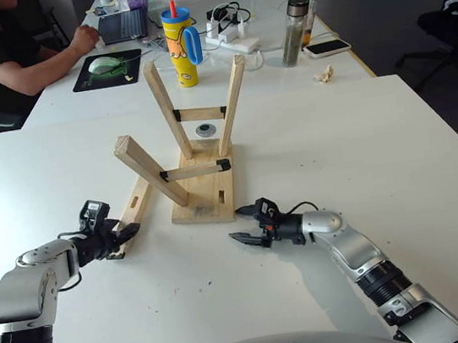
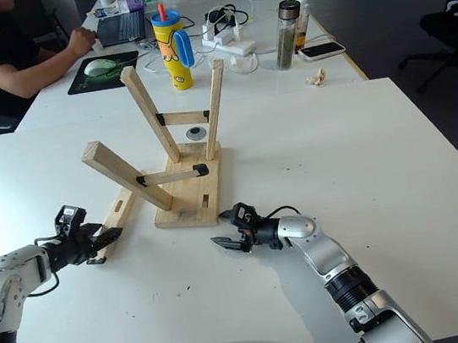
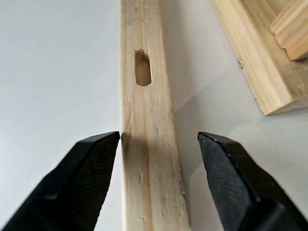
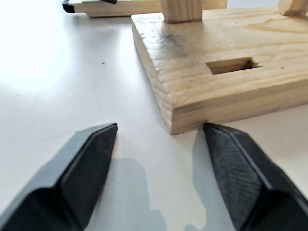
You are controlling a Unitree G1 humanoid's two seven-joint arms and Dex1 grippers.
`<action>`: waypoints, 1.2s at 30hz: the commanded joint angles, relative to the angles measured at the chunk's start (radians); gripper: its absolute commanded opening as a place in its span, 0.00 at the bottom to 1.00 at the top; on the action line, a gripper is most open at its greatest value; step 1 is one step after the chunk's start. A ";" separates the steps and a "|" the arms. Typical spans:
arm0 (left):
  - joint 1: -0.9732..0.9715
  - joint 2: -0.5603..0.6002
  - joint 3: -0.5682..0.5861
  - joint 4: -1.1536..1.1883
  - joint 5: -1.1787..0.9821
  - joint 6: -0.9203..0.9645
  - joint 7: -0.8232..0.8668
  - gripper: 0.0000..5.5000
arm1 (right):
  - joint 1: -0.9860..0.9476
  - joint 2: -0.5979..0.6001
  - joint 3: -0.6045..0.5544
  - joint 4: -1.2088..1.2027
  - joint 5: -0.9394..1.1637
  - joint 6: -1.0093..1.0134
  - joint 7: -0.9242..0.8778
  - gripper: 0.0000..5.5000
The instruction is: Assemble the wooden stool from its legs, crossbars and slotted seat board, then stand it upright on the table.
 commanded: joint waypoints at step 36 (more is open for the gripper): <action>-0.171 -0.053 0.062 0.251 0.121 -0.378 0.098 0.38 | -0.036 -0.124 -0.358 0.016 0.112 0.187 -0.124 0.60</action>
